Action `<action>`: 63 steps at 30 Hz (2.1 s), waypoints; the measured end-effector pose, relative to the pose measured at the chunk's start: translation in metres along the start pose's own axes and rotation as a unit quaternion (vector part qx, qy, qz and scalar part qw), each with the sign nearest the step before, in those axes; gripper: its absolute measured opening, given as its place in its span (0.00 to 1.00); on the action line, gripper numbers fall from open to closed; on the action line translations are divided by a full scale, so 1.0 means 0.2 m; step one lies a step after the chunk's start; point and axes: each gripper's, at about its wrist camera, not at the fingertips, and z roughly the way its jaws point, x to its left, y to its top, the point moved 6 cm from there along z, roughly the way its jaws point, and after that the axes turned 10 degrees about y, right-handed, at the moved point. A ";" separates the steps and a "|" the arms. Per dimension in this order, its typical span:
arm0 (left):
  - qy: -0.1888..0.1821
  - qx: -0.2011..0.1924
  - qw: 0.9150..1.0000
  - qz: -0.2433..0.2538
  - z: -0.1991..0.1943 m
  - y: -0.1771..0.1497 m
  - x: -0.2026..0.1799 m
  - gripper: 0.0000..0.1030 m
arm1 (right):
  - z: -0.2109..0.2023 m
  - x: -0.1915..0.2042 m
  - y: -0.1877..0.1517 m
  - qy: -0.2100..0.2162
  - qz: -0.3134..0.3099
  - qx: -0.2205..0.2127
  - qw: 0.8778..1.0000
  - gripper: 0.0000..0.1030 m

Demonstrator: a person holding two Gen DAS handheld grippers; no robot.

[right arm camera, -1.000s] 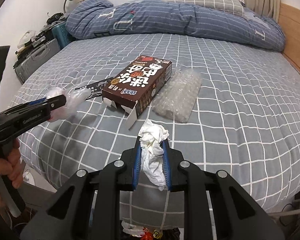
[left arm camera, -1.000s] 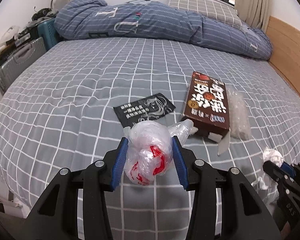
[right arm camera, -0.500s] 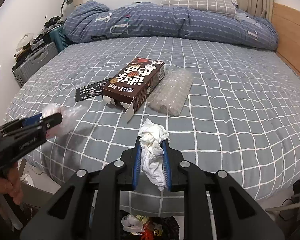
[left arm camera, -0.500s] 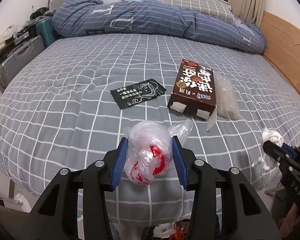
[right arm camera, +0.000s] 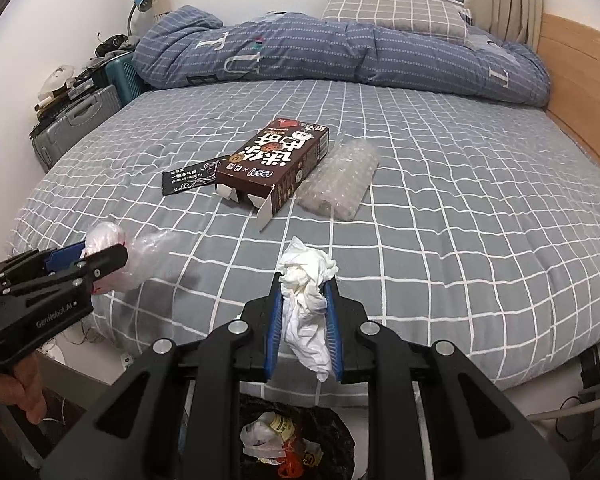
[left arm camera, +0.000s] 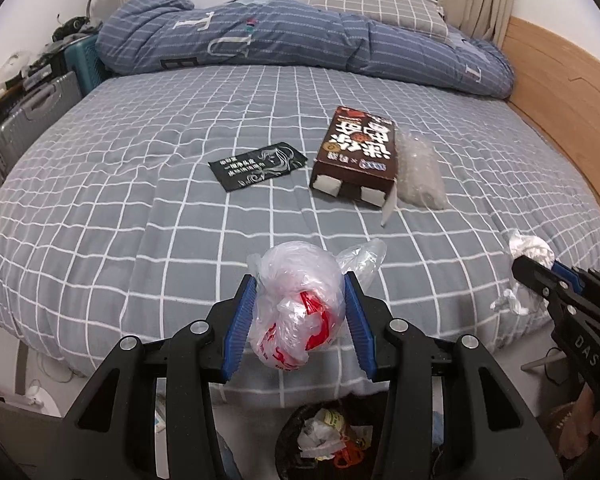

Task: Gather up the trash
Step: 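Lift the tissue and plastic bag and carry them toward the bin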

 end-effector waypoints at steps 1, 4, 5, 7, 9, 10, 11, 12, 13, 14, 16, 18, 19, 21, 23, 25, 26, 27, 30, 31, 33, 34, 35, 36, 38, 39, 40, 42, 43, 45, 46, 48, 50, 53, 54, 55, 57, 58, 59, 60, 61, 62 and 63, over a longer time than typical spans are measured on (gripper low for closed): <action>-0.002 0.001 1.000 0.001 -0.01 -0.01 -0.01 0.42 | -0.01 0.00 0.00 0.000 0.000 0.000 1.000 0.18; -0.007 0.000 1.000 0.006 -0.04 -0.04 -0.03 0.42 | -0.02 0.02 -0.02 0.001 -0.002 0.000 1.000 0.18; -0.008 0.000 1.000 0.008 -0.04 -0.05 -0.04 0.42 | -0.03 0.02 -0.03 0.001 -0.004 0.000 1.000 0.18; -0.009 0.001 1.000 0.010 -0.05 -0.07 -0.04 0.42 | -0.04 0.03 -0.04 0.002 -0.003 0.001 1.000 0.18; -0.010 0.002 1.000 0.011 -0.06 -0.08 -0.05 0.42 | -0.05 0.03 -0.06 0.002 -0.003 0.003 1.000 0.18; -0.011 0.002 1.000 0.012 -0.07 -0.09 -0.05 0.42 | -0.05 0.03 -0.07 0.002 -0.002 0.003 1.000 0.18; -0.011 0.002 1.000 0.012 -0.07 -0.10 -0.05 0.42 | -0.06 0.03 -0.07 0.002 -0.002 0.005 1.000 0.18; -0.012 0.003 1.000 0.013 -0.08 -0.11 -0.05 0.42 | -0.06 0.03 -0.09 0.002 -0.001 0.006 1.000 0.18; -0.012 0.003 1.000 0.013 -0.09 -0.12 -0.05 0.42 | -0.06 0.03 -0.09 0.002 -0.001 0.007 1.000 0.18; -0.012 0.004 1.000 0.013 -0.09 -0.13 -0.05 0.42 | -0.06 0.03 -0.10 0.002 0.000 0.008 1.000 0.18; -0.014 0.008 1.000 0.013 -0.10 -0.16 -0.06 0.42 | -0.07 0.04 -0.12 0.002 0.001 0.009 1.000 0.18; -0.014 0.011 1.000 0.015 -0.11 -0.19 -0.06 0.42 | -0.08 0.04 -0.13 0.002 0.002 0.011 1.000 0.18; -0.014 0.012 1.000 0.015 -0.11 -0.20 -0.06 0.42 | -0.08 0.05 -0.14 0.003 0.002 0.011 1.000 0.18; -0.015 0.015 1.000 0.015 -0.12 -0.22 -0.06 0.42 | -0.08 0.06 -0.16 0.004 0.003 0.014 1.000 0.18; -0.014 0.018 1.000 0.018 -0.13 -0.25 -0.06 0.42 | -0.09 0.07 -0.18 0.005 0.002 0.016 1.000 0.18; -0.013 0.020 1.000 0.018 -0.14 -0.26 -0.07 0.42 | -0.10 0.08 -0.20 0.005 0.002 0.018 1.000 0.18; -0.014 0.020 1.000 0.018 -0.14 -0.27 -0.07 0.42 | -0.10 0.08 -0.21 0.005 0.002 0.019 1.000 0.18; -0.014 0.021 1.000 0.018 -0.15 -0.28 -0.07 0.42 | -0.11 0.08 -0.22 0.005 0.002 0.019 1.000 0.18; -0.017 0.025 0.999 0.018 -0.17 -0.31 -0.07 0.42 | -0.12 0.08 -0.26 0.003 0.004 0.023 1.000 0.18; -0.017 0.026 0.999 0.019 -0.17 -0.32 -0.07 0.42 | -0.13 0.08 -0.27 0.002 0.006 0.024 1.000 0.18; -0.017 0.031 0.999 0.020 -0.18 -0.35 -0.08 0.42 | -0.14 0.07 -0.30 0.001 0.010 0.028 1.000 0.18; -0.017 0.032 0.999 0.020 -0.18 -0.36 -0.08 0.42 | -0.14 0.07 -0.32 0.001 0.011 0.029 1.000 0.18; -0.017 0.034 0.999 0.020 -0.18 -0.38 -0.08 0.42 | -0.15 0.07 -0.34 0.000 0.012 0.032 0.999 0.18; -0.017 0.036 0.999 0.020 -0.19 -0.40 -0.08 0.42 | -0.15 0.07 -0.35 -0.001 0.013 0.034 0.999 0.18; -0.020 0.040 0.999 0.020 -0.20 -0.42 -0.08 0.42 | -0.16 0.08 -0.38 -0.001 0.013 0.038 0.999 0.18; -0.020 0.040 0.999 0.020 -0.21 -0.42 -0.08 0.42 | -0.16 0.08 -0.39 -0.002 0.013 0.040 0.999 0.18; -0.019 0.042 0.999 0.020 -0.22 -0.43 -0.08 0.42 | -0.17 0.08 -0.41 -0.001 0.014 0.042 0.999 0.18; -0.021 0.046 0.999 0.020 -0.23 -0.45 -0.09 0.42 | -0.17 0.10 -0.45 -0.001 0.014 0.049 0.999 0.18; -0.020 0.047 0.998 0.021 -0.23 -0.46 -0.09 0.42 | -0.17 0.10 -0.46 -0.001 0.013 0.051 0.999 0.18; -0.020 0.051 0.998 0.020 -0.24 -0.48 -0.10 0.42 | -0.18 0.11 -0.48 -0.002 0.012 0.055 0.998 0.18; -0.021 0.054 0.998 0.018 -0.25 -0.49 -0.09 0.42 | -0.19 0.11 -0.49 -0.003 0.013 0.056 0.998 0.18; -0.023 0.058 0.998 0.013 -0.26 -0.51 -0.09 0.42 | -0.21 0.11 -0.51 -0.004 0.018 0.056 0.998 0.18; -0.022 0.061 0.998 0.010 -0.28 -0.54 -0.07 0.42 | -0.24 0.11 -0.55 -0.005 0.020 0.056 0.998 0.18; -0.021 0.072 0.997 0.005 -0.30 -0.60 -0.06 0.42 | -0.25 0.11 -0.60 -0.006 0.024 0.065 0.998 0.18; -0.020 0.075 0.997 0.003 -0.30 -0.62 -0.05 0.42 | -0.26 0.11 -0.61 -0.006 0.025 0.068 0.997 0.18; -0.021 0.080 0.997 0.002 -0.30 -0.64 -0.05 0.42 | -0.26 0.11 -0.63 -0.007 0.027 0.071 0.997 0.18; -0.020 0.087 0.996 0.004 -0.28 -0.68 -0.05 0.42 | -0.26 0.11 -0.66 -0.005 0.034 0.076 0.997 0.18; -0.021 0.091 0.996 0.007 -0.27 -0.70 -0.06 0.42 | -0.25 0.11 -0.68 -0.002 0.036 0.079 0.996 0.18; -0.023 0.090 0.996 0.006 -0.26 -0.71 -0.06 0.42 | -0.25 0.11 -0.70 0.002 0.040 0.083 0.996 0.18; -0.025 0.089 0.996 0.006 -0.25 -0.72 -0.06 0.42 | -0.24 0.11 -0.72 0.002 0.042 0.086 0.995 0.18; -0.022 0.091 0.996 0.009 -0.22 -0.73 -0.06 0.42 | -0.22 0.11 -0.75 0.000 0.043 0.092 0.995 0.18; -0.021 0.097 0.995 0.009 -0.20 -0.75 -0.06 0.42 | -0.21 0.10 -0.77 -0.002 0.044 0.096 0.994 0.18; -0.022 0.101 0.995 0.008 -0.19 -0.76 -0.05 0.42 | -0.19 0.10 -0.78 -0.004 0.045 0.101 0.994 0.18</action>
